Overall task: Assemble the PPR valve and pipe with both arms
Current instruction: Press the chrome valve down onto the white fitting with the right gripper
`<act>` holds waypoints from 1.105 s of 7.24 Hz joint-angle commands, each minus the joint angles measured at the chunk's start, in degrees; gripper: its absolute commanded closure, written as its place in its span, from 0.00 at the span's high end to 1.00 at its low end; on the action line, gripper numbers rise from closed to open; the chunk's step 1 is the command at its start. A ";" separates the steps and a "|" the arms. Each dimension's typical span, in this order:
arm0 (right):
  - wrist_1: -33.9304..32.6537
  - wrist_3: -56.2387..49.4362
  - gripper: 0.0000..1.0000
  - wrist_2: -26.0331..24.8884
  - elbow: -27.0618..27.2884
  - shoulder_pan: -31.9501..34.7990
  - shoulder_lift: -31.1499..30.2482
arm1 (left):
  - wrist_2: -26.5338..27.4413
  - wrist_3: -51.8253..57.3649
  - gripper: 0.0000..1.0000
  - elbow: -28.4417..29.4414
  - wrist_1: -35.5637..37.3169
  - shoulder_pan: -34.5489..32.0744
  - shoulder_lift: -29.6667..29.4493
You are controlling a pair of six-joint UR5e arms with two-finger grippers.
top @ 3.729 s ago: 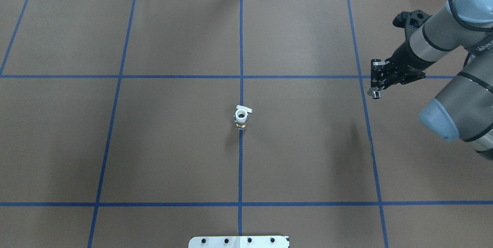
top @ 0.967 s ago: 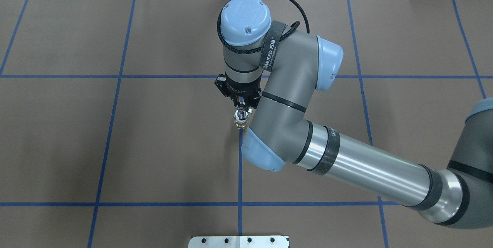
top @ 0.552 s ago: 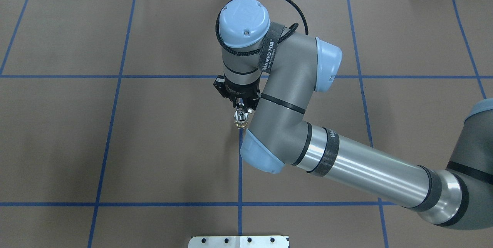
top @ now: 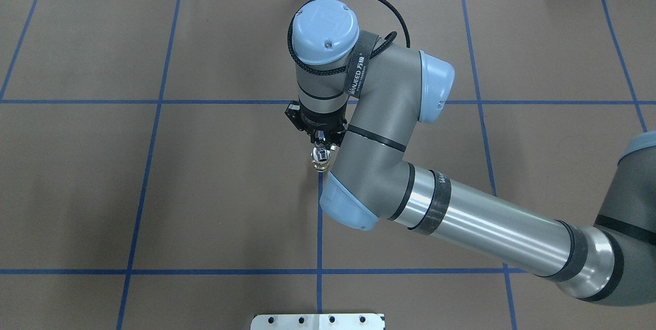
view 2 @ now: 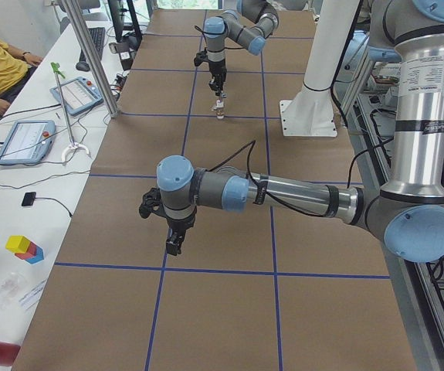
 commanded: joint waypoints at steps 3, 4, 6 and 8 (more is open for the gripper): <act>0.16 -0.22 0.00 -0.09 -0.17 -0.33 0.00 | 0.09 0.00 1.00 0.08 -0.02 0.00 0.00; 0.16 -0.48 0.00 -0.18 -0.17 -0.33 -0.09 | 0.00 0.00 1.00 0.08 -0.02 0.00 0.00; 0.25 -0.74 0.00 -1.23 -0.35 -0.24 -0.18 | 0.00 0.00 1.00 0.08 -0.02 0.00 0.00; 0.25 -1.18 0.00 -1.41 -0.43 -0.24 -0.27 | 0.00 0.00 1.00 0.08 -0.02 0.00 0.00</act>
